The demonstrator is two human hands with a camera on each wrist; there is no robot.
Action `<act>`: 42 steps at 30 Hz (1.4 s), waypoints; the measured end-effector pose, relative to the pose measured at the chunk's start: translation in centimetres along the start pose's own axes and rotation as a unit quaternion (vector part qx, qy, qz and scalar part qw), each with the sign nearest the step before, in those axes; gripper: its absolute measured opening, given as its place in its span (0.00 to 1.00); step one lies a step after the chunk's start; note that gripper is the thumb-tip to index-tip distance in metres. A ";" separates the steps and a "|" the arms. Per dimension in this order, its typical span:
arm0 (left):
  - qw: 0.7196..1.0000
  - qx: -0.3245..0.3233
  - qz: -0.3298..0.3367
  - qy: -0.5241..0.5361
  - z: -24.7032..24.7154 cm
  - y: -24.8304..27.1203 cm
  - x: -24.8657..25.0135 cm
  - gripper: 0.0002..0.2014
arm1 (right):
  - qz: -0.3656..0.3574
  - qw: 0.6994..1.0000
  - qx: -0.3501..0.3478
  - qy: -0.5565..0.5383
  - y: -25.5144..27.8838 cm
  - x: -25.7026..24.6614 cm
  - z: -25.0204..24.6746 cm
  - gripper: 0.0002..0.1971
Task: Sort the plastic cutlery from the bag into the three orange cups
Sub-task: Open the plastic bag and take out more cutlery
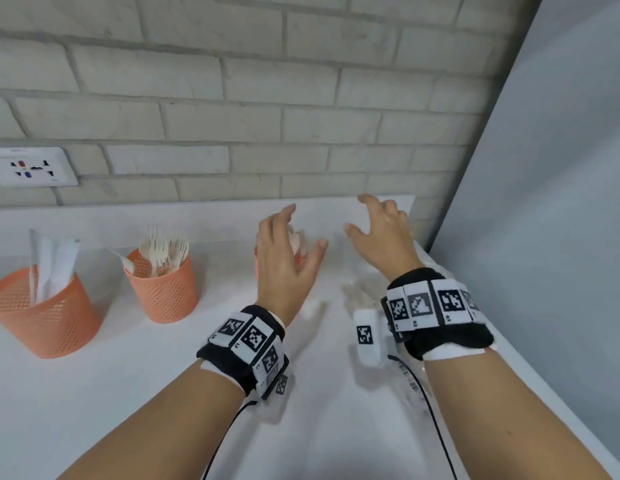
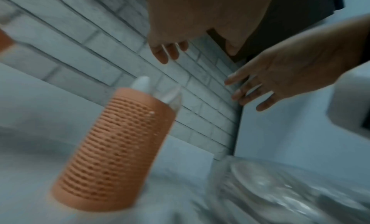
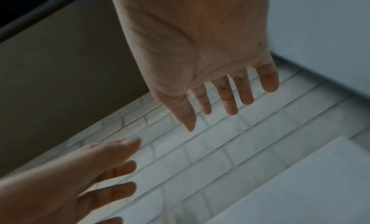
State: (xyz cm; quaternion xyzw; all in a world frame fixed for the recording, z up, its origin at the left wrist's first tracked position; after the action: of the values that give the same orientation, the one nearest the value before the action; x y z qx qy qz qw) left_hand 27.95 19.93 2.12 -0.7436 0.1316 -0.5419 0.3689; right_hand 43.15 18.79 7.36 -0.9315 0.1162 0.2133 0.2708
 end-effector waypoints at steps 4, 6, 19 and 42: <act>0.979 -0.202 -0.010 -0.026 4.1 3.5 1.5 0.21 | 0.163 0.983 -0.022 0.078 1.5 7.7 -2.3 0.33; 0.945 -0.321 -0.052 -0.043 5.9 5.8 1.5 0.23 | 0.234 0.960 -0.087 0.126 3.1 10.9 -2.8 0.42; 0.891 -0.392 -0.137 -0.182 4.5 6.9 2.1 0.29 | 0.270 0.901 -0.336 -0.055 7.9 15.7 -1.6 0.48; 0.952 -0.125 -0.238 0.149 -17.1 -1.7 2.9 0.09 | -0.102 0.903 -0.260 -0.326 12.8 -9.5 -0.6 0.18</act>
State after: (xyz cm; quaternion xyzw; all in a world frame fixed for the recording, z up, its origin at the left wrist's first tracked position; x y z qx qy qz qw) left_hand 13.30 12.42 7.78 -0.7042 0.0710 -0.6979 0.1096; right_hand 30.73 8.84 6.40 -0.8540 -0.1336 0.4991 0.0616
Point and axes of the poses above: each hand's wrist, its own y-axis away from the middle knuckle, its own z-axis out of the palm, x = y × z, the point moved 3 cm from there along -y, towards the middle knuckle, and after that the axes turned 12 degrees about x, right-handed, at the moved point
